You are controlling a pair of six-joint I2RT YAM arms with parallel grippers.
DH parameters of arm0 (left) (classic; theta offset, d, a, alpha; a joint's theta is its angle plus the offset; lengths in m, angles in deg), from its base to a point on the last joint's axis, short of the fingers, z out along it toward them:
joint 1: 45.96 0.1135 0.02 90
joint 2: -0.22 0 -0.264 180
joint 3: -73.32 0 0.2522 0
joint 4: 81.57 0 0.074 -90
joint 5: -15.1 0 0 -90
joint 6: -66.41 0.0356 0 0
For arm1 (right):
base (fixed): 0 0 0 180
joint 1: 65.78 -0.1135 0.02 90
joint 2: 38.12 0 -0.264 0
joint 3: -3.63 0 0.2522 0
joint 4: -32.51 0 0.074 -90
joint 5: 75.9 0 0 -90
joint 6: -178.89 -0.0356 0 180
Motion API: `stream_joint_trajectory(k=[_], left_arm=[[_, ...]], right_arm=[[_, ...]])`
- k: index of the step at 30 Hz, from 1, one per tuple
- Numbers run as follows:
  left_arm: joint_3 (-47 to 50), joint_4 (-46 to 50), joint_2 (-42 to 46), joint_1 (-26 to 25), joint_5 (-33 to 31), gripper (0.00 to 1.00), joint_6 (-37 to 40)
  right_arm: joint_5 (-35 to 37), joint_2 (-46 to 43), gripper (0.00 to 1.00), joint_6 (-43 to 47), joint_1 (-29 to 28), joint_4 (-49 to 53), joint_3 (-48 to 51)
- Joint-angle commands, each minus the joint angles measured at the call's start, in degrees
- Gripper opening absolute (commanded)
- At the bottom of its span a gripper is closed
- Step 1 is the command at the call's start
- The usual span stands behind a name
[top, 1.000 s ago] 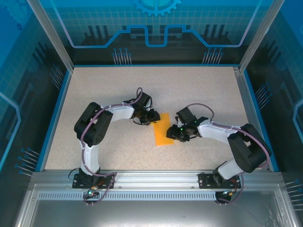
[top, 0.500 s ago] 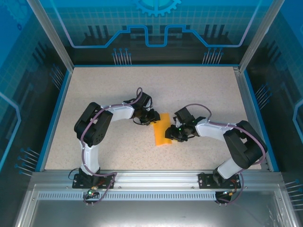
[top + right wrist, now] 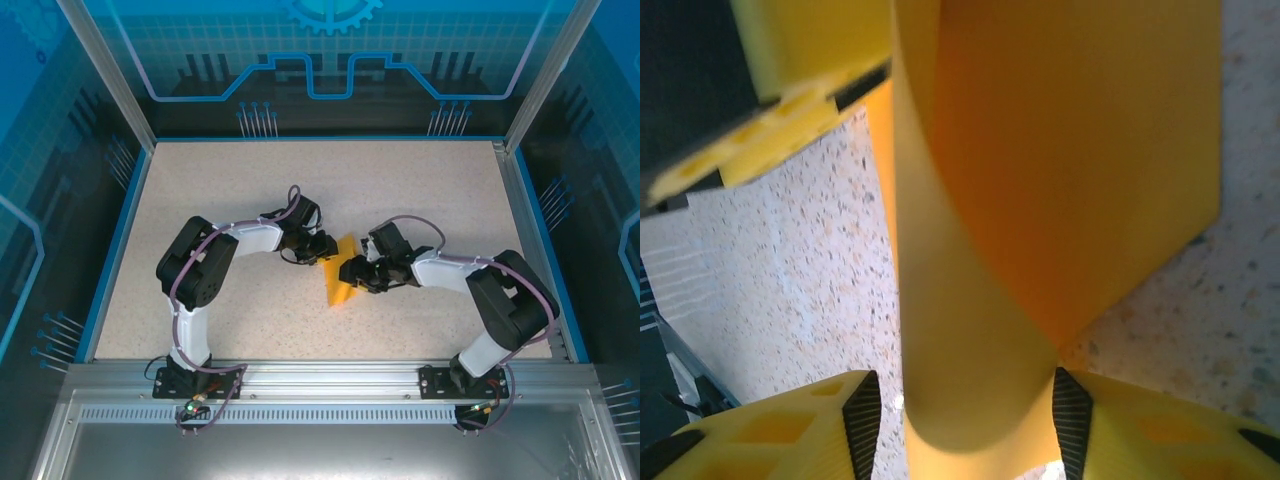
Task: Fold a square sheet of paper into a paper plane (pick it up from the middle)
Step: Third fold the triangle at the center of the table.
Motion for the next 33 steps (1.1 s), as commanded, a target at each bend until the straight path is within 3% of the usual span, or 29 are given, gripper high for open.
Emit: stream_joint_trajectory(k=[1,11,16,23,28,33], left_arm=[[2.0,3.3,0.3,0.2,-0.1,0.32,0.5],[1.9,3.5,0.0,0.2,-0.1,0.32,0.6],[1.8,3.7,0.0,0.3,0.0,0.32,0.7],[1.7,3.1,1.7,0.2,0.9,0.32,1.4],[1.7,2.5,4.8,0.2,2.1,0.35,3.0],[4.1,3.1,11.0,0.3,-0.8,0.41,4.7]], right_arm=[[-1.3,1.2,0.54,1.1,1.4,-1.3,-2.5],[-2.3,5.1,0.58,6.9,3.6,3.2,-8.1],[-3.9,6.0,0.54,7.6,4.3,4.2,-8.4],[-3.8,7.8,0.33,7.5,5.1,4.3,-8.3],[-4.6,8.5,0.12,6.7,5.2,3.2,-8.0],[-4.1,7.5,0.06,0.6,5.0,-1.1,-5.5]])
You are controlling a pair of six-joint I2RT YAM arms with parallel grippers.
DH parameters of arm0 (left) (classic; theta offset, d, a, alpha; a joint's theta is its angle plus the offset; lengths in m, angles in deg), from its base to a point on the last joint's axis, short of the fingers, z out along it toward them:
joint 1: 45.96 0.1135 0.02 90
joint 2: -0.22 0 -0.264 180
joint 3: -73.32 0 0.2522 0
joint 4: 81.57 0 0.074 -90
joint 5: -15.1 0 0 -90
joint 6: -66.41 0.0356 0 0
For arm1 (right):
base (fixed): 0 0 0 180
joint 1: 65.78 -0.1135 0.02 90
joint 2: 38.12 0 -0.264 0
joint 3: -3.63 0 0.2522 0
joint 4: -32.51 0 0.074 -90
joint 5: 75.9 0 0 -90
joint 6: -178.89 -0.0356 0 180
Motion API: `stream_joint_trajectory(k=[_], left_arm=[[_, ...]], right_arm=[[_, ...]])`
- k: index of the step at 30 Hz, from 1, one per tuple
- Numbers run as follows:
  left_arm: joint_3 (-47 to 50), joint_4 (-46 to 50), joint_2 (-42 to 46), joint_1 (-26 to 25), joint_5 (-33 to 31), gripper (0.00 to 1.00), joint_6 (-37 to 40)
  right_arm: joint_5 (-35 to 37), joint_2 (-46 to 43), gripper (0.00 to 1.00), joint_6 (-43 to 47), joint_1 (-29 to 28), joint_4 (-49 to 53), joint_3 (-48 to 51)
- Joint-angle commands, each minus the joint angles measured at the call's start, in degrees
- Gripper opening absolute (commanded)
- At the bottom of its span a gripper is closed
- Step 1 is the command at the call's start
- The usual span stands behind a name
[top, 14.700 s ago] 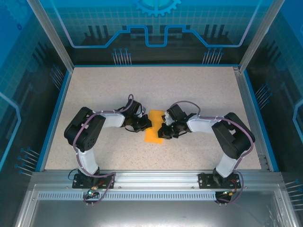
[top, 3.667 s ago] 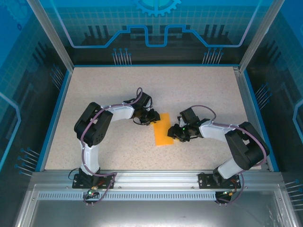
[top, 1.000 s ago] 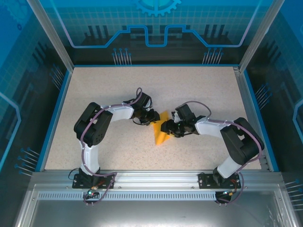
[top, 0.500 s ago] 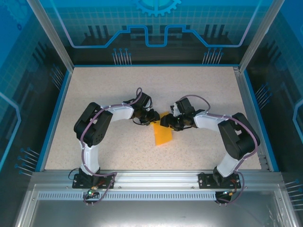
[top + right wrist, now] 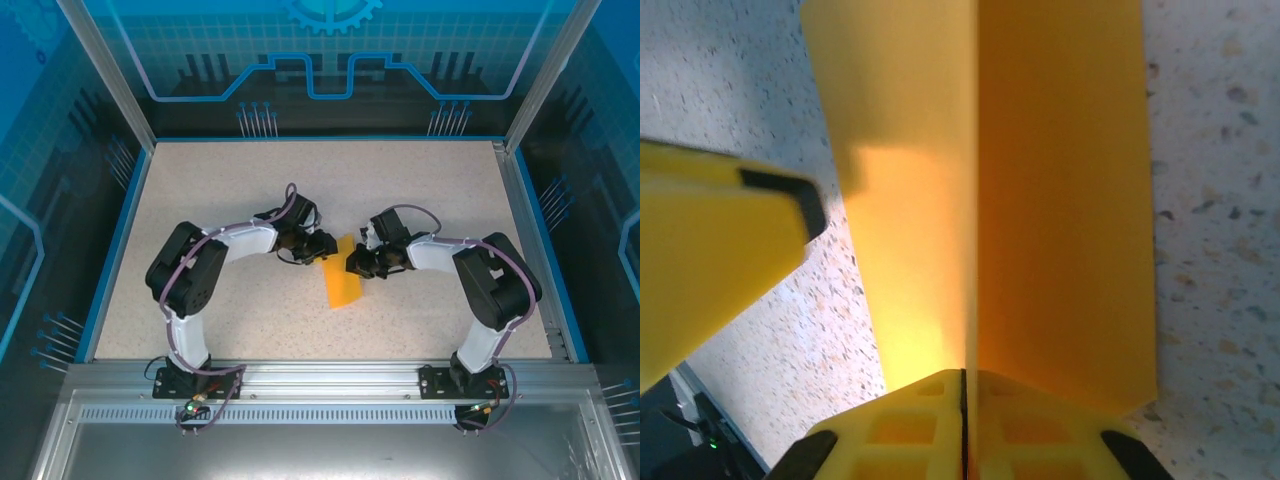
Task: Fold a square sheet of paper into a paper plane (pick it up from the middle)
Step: Third fold the triangle at the center of the table.
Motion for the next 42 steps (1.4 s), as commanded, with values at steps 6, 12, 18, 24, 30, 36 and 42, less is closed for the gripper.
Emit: stream_joint_trajectory(k=[6,12,18,24,30,36,42], left_arm=[[8.9,0.6,13.9,0.2,-4.3,0.46,4.3],[14.6,-0.9,21.0,-1.5,-4.8,0.50,8.0],[15.4,2.5,24.5,-8.2,-9.3,0.56,14.1],[12.2,8.9,22.5,-21.8,-22.2,0.58,20.5],[9.7,10.3,19.2,-31.7,-36.6,0.59,23.5],[8.4,9.8,16.4,-36.2,-41.4,0.62,27.6],[5.5,9.5,10.8,-38.8,-44.7,0.63,29.4]], right_arm=[[3.4,-3.0,0.04,-15.3,-0.8,-10.6,7.1],[6.8,-4.0,0.06,-23.1,-2.9,-13.6,9.3],[7.4,-5.2,0.21,-18.3,-2.7,-7.7,7.3],[5.2,-7.8,0.30,-12.6,-1.5,-1.9,5.2],[-0.2,-6.5,0.26,-11.7,-0.4,-4.3,4.8],[-1.0,-5.1,0.25,-11.5,0.0,-3.7,3.8],[-1.2,-4.9,0.25,-11.7,0.2,-3.6,3.5]])
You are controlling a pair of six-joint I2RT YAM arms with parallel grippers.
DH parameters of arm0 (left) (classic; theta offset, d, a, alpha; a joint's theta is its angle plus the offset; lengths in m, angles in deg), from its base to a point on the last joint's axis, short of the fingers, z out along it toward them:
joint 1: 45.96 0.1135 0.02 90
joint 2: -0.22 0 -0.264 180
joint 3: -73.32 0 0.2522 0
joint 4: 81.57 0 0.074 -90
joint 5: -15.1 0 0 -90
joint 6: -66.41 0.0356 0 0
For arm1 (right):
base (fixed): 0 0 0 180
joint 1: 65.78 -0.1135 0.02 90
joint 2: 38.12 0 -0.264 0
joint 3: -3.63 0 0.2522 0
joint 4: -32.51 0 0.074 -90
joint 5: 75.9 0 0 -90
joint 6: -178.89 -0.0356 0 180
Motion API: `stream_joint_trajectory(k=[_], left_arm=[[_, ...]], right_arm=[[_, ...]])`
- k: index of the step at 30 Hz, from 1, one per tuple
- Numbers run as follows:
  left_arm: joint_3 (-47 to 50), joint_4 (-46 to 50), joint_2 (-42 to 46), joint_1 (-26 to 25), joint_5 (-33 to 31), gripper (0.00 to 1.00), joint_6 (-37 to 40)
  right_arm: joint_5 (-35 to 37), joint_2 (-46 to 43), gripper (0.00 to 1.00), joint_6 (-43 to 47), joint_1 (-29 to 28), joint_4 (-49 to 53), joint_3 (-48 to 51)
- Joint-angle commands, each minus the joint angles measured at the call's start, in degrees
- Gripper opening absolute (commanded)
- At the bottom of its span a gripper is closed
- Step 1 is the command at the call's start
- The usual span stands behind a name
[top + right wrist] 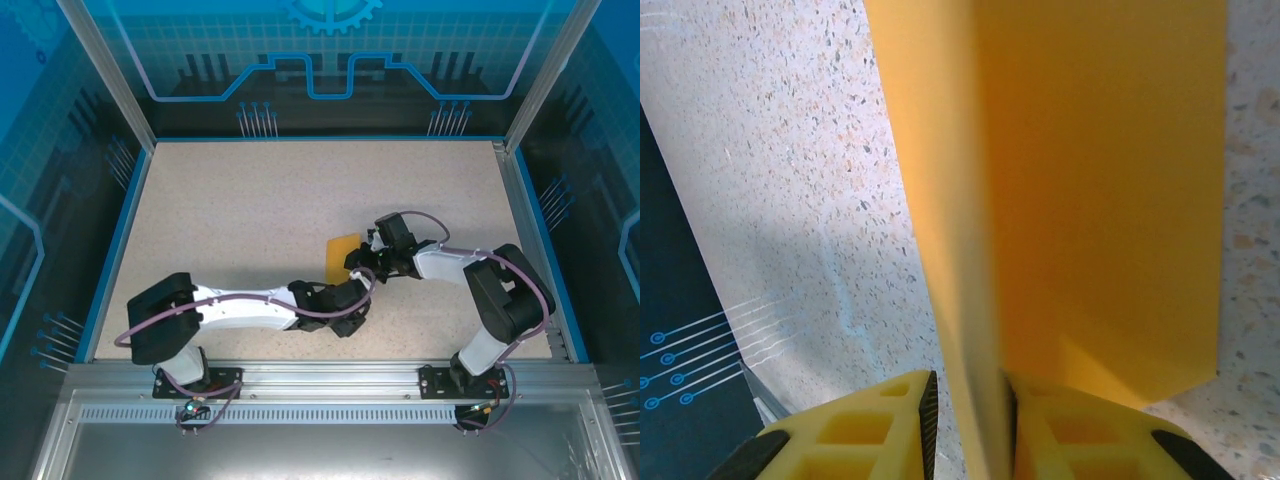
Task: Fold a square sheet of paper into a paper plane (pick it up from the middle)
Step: Third fold the triangle at the center of the table.
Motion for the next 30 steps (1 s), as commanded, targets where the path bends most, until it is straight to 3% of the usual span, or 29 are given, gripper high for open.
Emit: stream_joint_trajectory(k=[1,7,11,21,25,30], left_arm=[[-2.6,0.6,-2.9,-0.8,-4.3,0.63,2.4],[-5.1,-0.9,-6.7,-0.8,-5.8,0.63,3.4],[-6.5,-0.8,-8.7,-0.9,-7.2,0.58,3.3],[-5.0,-0.2,-6.4,-0.9,-9.8,0.24,1.9],[-4.2,-0.6,-5.2,-0.7,-10.3,0.02,1.6],[-4.2,-0.3,-4.0,0.0,-9.4,0.00,1.5]], right_arm=[[-1.4,0.8,0.25,0.8,0.9,1.2,-1.4],[-1.2,0.6,0.25,1.0,1.0,1.7,-1.5],[-1.1,0.6,0.25,1.2,1.3,2.2,-1.3],[-1.1,0.5,0.26,1.9,2.1,2.5,-1.2],[-1.2,0.2,0.26,2.2,2.3,2.9,-1.2],[-1.5,-0.6,0.26,2.8,3.0,3.2,-0.9]])
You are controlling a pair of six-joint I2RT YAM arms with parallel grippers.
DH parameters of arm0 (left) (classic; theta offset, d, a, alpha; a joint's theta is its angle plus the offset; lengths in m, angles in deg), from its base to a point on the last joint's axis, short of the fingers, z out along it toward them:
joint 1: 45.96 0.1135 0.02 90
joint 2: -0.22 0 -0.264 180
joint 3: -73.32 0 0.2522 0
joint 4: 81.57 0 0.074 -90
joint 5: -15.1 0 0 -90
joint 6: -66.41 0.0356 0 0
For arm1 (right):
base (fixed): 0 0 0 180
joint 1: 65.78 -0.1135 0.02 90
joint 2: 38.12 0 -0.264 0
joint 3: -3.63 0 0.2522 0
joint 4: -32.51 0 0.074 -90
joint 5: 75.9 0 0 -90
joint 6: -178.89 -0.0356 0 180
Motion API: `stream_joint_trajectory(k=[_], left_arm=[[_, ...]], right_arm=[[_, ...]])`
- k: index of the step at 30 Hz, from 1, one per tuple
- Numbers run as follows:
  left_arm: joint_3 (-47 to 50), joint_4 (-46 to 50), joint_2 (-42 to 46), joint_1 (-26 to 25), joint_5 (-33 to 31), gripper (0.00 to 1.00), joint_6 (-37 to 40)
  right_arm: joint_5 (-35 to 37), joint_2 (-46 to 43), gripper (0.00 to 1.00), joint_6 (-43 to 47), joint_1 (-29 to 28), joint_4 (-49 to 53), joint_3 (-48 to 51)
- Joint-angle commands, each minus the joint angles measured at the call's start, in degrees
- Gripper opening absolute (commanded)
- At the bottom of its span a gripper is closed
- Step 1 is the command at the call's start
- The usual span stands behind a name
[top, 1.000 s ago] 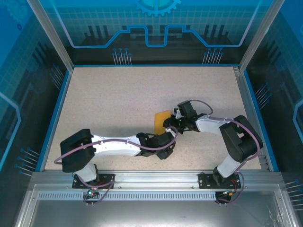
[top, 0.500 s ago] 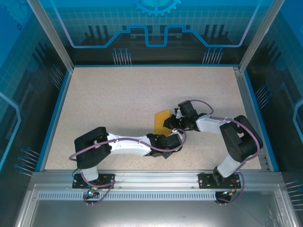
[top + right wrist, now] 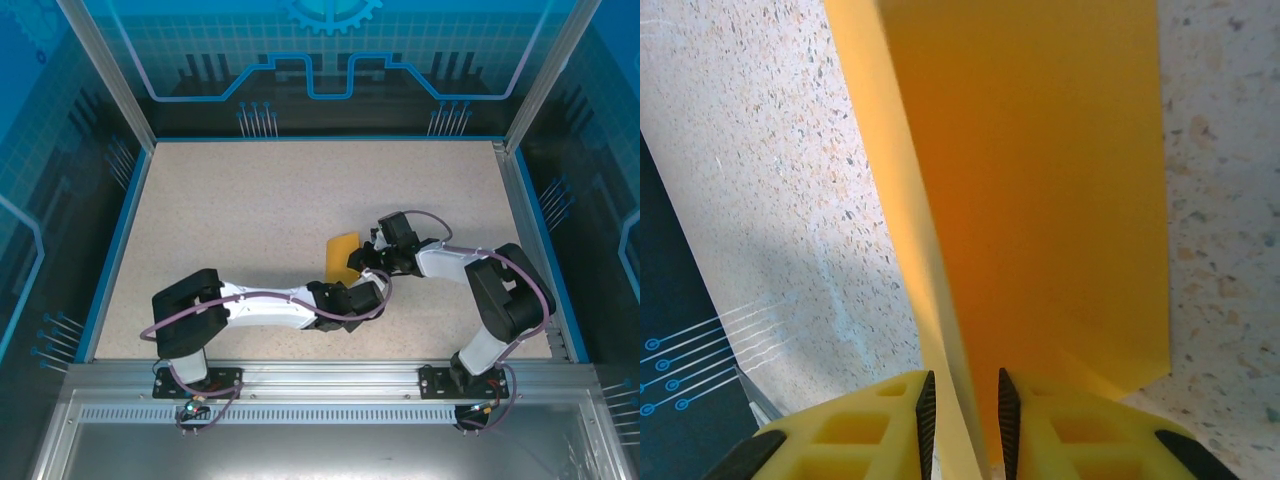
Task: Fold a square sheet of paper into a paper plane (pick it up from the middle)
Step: Third fold the triangle at the center of the table.
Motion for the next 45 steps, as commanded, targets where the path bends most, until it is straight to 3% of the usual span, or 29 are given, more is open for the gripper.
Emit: stream_joint_trajectory(k=[1,7,11,15,19,23,27,35,45], left_arm=[[0.7,0.2,2.7,0.7,-0.6,0.00,-0.4],[1.6,0.5,5.0,4.3,8.6,0.00,-1.6],[4.0,-2.4,7.4,9.8,22.2,0.00,-3.9],[5.7,-4.5,8.7,14.9,32.2,0.00,-5.8],[7.1,-6.1,9.0,19.4,38.4,0.00,-7.7],[8.9,-8.9,9.3,23.0,43.7,0.00,-9.1],[10.4,-10.7,9.8,25.7,46.5,0.00,-10.0],[11.8,-11.0,9.9,29.0,49.7,0.00,-10.5],[10.4,-9.5,7.9,29.5,49.4,0.00,-9.6]], right_arm=[[-1.3,-0.9,0.26,1.4,1.3,1.6,-0.6],[-0.9,-3.0,0.31,2.6,2.5,3.7,-0.3],[3.3,-7.1,0.42,5.8,3.2,9.4,-0.5],[8.3,-10.4,0.46,9.4,3.7,15.7,-1.5],[6.6,-10.9,0.41,11.5,3.8,15.1,-2.1],[3.4,-8.9,0.29,12.3,3.6,12.9,-3.1],[2.8,-4.3,0.20,14.0,3.1,14.2,-6.1],[1.0,5.9,0.16,17.6,2.6,17.0,-14.6],[7.5,15.2,0.14,22.6,1.1,24.6,-22.7]])
